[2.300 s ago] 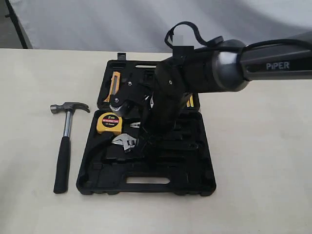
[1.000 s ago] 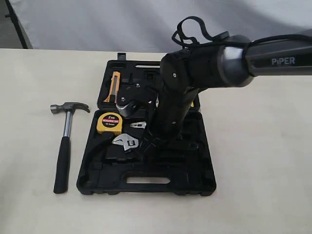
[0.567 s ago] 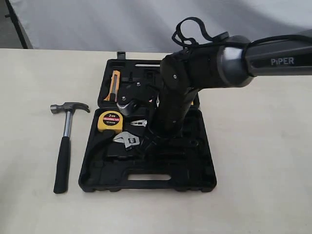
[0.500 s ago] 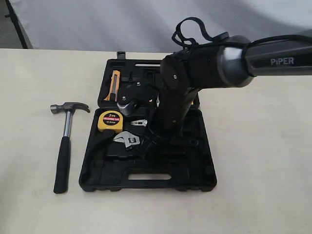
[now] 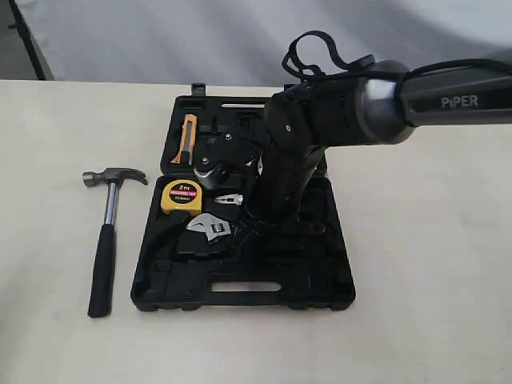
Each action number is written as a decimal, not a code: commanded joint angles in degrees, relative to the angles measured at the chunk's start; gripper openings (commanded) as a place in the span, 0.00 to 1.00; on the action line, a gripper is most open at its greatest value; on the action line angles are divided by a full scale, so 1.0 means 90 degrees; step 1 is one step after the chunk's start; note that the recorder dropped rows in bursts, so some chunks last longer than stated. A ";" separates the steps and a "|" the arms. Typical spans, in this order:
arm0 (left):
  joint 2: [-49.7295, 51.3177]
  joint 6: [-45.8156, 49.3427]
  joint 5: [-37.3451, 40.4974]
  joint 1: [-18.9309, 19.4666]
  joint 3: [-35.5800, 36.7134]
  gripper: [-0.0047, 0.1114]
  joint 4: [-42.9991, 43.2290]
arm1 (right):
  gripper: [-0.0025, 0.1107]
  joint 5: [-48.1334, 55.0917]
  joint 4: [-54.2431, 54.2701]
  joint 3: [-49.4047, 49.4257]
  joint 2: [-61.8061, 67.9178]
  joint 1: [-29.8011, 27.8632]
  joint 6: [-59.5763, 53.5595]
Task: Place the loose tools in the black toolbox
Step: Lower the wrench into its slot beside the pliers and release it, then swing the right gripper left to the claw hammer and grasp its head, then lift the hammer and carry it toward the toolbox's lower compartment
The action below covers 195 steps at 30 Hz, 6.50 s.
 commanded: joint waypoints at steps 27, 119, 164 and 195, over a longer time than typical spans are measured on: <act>-0.0051 -0.0065 -0.0108 0.0021 0.0059 0.05 -0.0087 | 0.03 0.0518 -0.0043 -0.0273 0.0719 -0.0061 0.0546; -0.0051 -0.0065 -0.0108 0.0021 0.0059 0.05 -0.0087 | 0.62 0.1519 0.0121 -0.3684 0.1991 0.2516 0.2102; -0.0051 -0.0065 -0.0108 0.0021 0.0059 0.05 -0.0087 | 0.03 0.3355 -0.0123 -0.3745 0.1478 0.0940 0.0737; -0.0051 -0.0065 -0.0108 0.0021 0.0059 0.05 -0.0087 | 0.58 0.3355 0.1021 -0.3306 0.1523 0.2475 -0.0365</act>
